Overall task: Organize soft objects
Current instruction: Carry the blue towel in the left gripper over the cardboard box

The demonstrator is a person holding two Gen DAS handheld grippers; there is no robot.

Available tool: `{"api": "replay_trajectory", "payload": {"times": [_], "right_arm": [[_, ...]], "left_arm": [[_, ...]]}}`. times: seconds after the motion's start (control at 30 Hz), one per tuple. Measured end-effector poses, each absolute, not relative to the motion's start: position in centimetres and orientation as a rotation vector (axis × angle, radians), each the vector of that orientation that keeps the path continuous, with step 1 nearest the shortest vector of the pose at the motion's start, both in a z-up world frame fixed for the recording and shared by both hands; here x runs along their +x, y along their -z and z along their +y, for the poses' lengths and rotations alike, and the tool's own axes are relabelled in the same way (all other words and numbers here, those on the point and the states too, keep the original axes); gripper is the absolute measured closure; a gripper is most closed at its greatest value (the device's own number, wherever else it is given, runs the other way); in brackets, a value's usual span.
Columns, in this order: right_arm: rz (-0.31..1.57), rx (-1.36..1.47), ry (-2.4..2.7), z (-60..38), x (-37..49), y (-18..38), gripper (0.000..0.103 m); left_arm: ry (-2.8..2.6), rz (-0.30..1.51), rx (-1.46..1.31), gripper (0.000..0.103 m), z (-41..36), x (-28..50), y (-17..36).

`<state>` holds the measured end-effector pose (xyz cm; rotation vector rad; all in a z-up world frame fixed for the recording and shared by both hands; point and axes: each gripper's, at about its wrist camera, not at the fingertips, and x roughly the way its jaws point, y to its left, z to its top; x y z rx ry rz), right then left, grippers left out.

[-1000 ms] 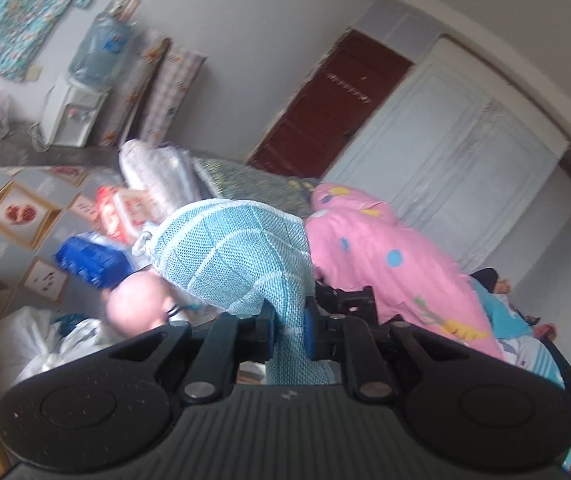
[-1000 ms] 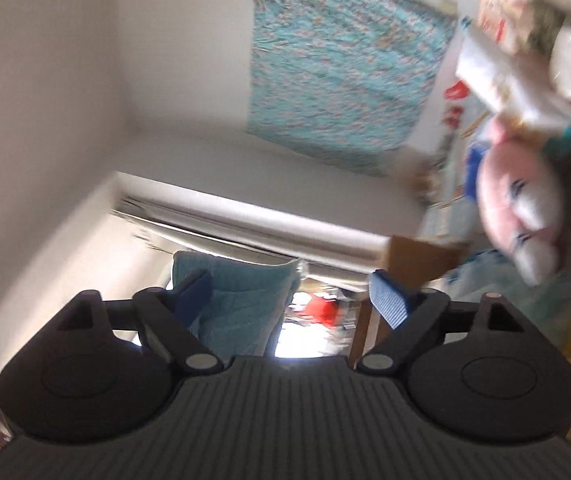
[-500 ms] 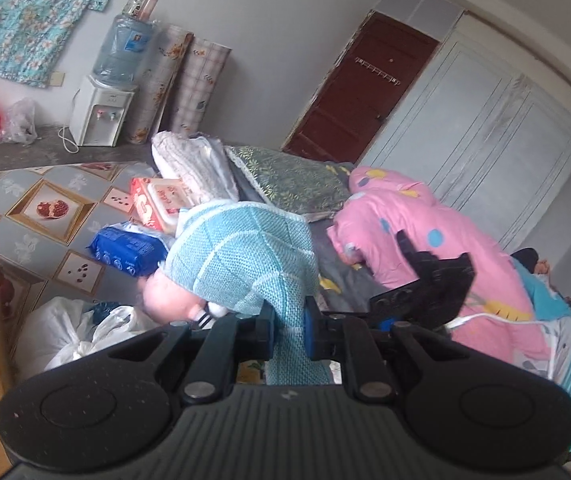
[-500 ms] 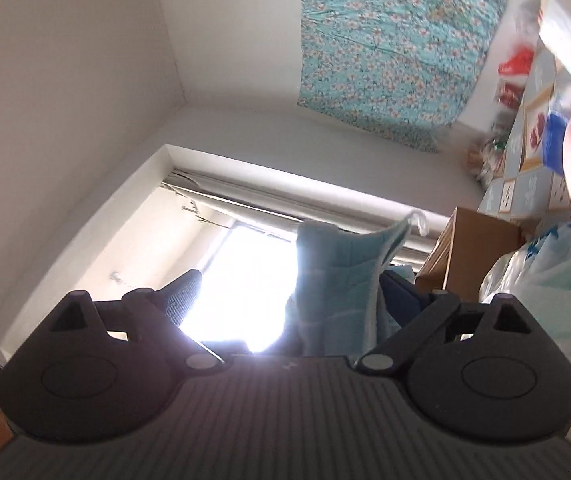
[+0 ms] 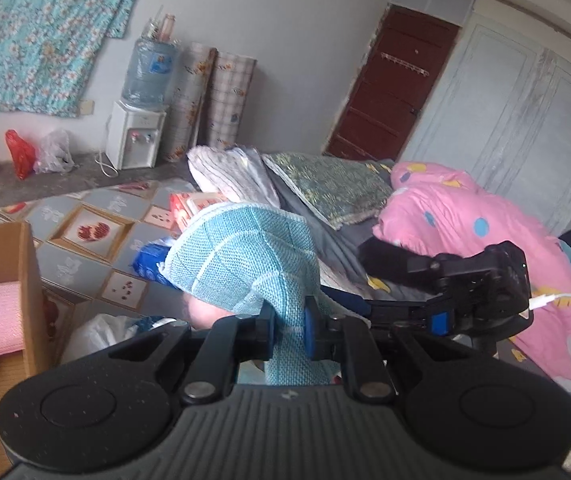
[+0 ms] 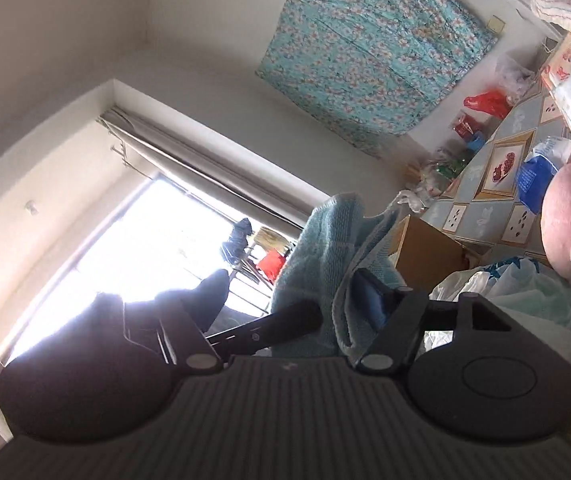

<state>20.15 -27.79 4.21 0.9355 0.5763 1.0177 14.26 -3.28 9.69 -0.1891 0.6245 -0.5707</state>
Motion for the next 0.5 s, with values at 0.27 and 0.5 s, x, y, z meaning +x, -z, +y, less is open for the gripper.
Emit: {"api": "replay_trajectory", "payload": {"times": [0.27, 0.5], "right_arm": [[0.704, 0.773, -1.142, -15.5, 24.0, -10.4, 0.038], [0.944, 0.716, -1.160, -1.2, 28.1, -10.5, 0.038]], "left_arm": [[0.335, 0.558, -0.168, 0.088, 3.2, 11.5, -13.5], [0.100, 0.596, -0.148, 0.088, 10.7, 12.4, -13.2]]}}
